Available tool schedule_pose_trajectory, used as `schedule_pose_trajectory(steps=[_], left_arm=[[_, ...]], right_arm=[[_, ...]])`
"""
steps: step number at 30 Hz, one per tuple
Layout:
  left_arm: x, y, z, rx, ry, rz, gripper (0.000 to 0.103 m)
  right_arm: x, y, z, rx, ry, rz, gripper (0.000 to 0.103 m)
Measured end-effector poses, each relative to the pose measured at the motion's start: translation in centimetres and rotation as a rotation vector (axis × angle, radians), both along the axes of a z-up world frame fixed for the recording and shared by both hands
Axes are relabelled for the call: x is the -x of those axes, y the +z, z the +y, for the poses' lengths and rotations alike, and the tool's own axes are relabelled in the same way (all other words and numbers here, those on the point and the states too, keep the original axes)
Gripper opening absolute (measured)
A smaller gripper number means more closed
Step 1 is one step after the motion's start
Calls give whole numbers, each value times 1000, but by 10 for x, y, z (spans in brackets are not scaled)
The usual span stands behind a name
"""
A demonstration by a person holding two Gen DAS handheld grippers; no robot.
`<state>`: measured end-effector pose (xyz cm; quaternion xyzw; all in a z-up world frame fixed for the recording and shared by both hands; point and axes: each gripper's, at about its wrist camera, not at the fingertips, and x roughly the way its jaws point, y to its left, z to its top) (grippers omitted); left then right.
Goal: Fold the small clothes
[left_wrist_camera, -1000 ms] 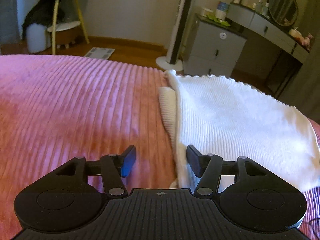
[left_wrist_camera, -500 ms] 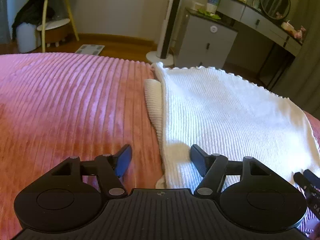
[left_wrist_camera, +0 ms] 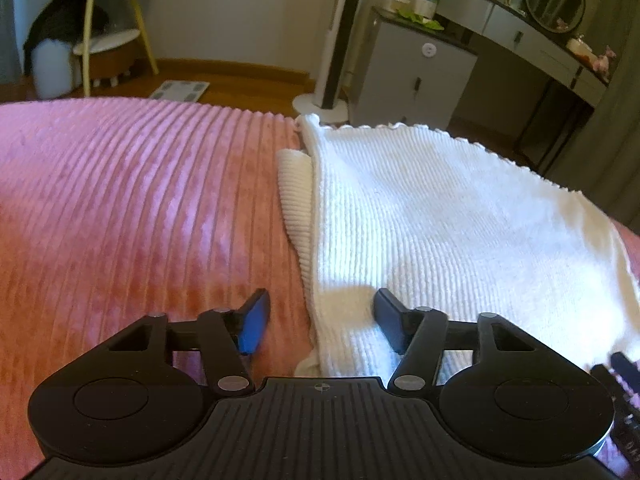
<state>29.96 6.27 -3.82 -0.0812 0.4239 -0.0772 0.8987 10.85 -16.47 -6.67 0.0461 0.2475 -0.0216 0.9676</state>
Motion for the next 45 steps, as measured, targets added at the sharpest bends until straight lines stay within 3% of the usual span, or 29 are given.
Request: schedule_pose_trajectory(steps=[8, 13, 21, 23, 25, 28, 37, 45], left_arm=[[-7, -2, 15, 146, 17, 67, 42], [-5, 1, 18, 123, 39, 55, 55], [-24, -10, 17, 271, 54, 108, 52], [-30, -13, 15, 285, 73, 121, 53], [-34, -14, 16, 301, 90, 129, 46], [-32, -8, 20, 329, 96, 117, 29], [-19, 34, 3, 315, 43, 4, 23], [-5, 85, -69, 184, -157, -122, 23]], right_arm=[[0, -3, -9, -74, 11, -25, 55], [-1, -3, -12, -104, 20, -37, 55], [-3, -3, -11, -114, 27, -54, 55], [-5, -4, -9, -105, 34, -50, 49], [-7, -5, -8, -109, 54, -42, 35], [-9, -8, -6, -105, 55, -25, 31], [-8, -7, -13, -156, 44, -34, 31], [-6, -3, -20, -185, 18, -61, 32]])
